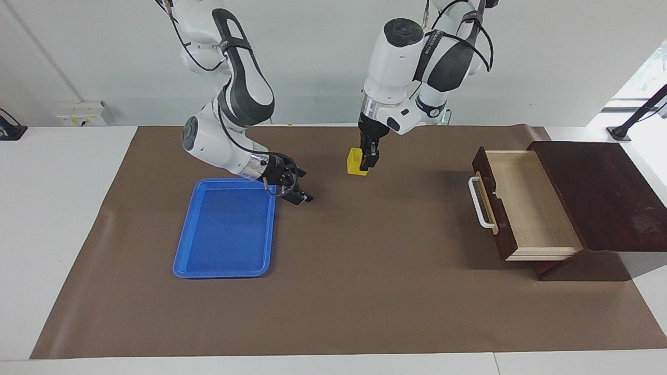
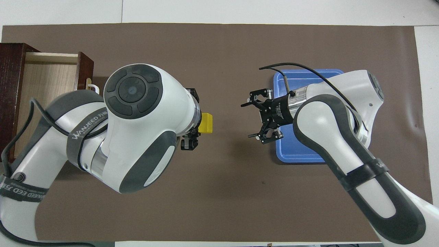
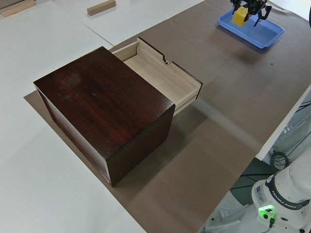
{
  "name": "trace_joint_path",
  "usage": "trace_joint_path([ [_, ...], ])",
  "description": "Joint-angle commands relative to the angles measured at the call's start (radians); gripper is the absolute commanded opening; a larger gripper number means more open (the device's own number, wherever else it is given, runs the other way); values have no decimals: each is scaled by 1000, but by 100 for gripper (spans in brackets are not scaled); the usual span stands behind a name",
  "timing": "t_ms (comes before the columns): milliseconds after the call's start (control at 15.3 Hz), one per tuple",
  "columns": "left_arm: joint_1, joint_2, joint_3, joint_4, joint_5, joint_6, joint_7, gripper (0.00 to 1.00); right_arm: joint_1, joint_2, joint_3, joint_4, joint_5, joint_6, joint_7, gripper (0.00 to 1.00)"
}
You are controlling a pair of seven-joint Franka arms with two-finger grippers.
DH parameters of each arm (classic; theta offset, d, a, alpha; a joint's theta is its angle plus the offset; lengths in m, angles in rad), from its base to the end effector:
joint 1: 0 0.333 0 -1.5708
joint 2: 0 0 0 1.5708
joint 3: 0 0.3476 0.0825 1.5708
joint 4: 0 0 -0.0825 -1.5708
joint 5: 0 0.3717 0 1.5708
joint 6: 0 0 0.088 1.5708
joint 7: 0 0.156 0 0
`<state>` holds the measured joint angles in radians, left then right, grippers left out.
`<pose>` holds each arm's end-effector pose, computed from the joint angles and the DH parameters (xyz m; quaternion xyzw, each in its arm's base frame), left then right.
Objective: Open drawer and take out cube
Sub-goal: 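Lift the cube with the left gripper while the right gripper approaches, then grasp the cube with the right gripper and open the left gripper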
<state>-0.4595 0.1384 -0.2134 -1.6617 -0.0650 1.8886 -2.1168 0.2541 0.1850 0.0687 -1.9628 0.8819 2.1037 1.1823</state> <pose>0.4773 -0.3820 0.5164 0.7420 0.6672 -0.0371 0.0530 0.5480 0.2547 0.3946 -0.7259 0.5804 0.2672 0.2547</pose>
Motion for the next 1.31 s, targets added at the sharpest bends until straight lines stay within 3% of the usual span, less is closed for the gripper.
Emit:
trace_joint_path([
  [0, -36, -14, 11, -38, -9, 53, -55, 0, 36, 16, -1, 45, 23, 4, 85, 100],
  [653, -61, -16, 12, -41, -3, 57, -123, 0, 97, -30, 3, 39, 49, -16, 175, 100],
  [784, -71, -26, 12, -79, 23, 70, -121, 0, 97, -42, 3, 39, 49, -27, 198, 100],
  [1241, -71, -26, 12, -75, 24, 78, -124, 0, 94, -68, 2, 27, 49, -40, 203, 100],
])
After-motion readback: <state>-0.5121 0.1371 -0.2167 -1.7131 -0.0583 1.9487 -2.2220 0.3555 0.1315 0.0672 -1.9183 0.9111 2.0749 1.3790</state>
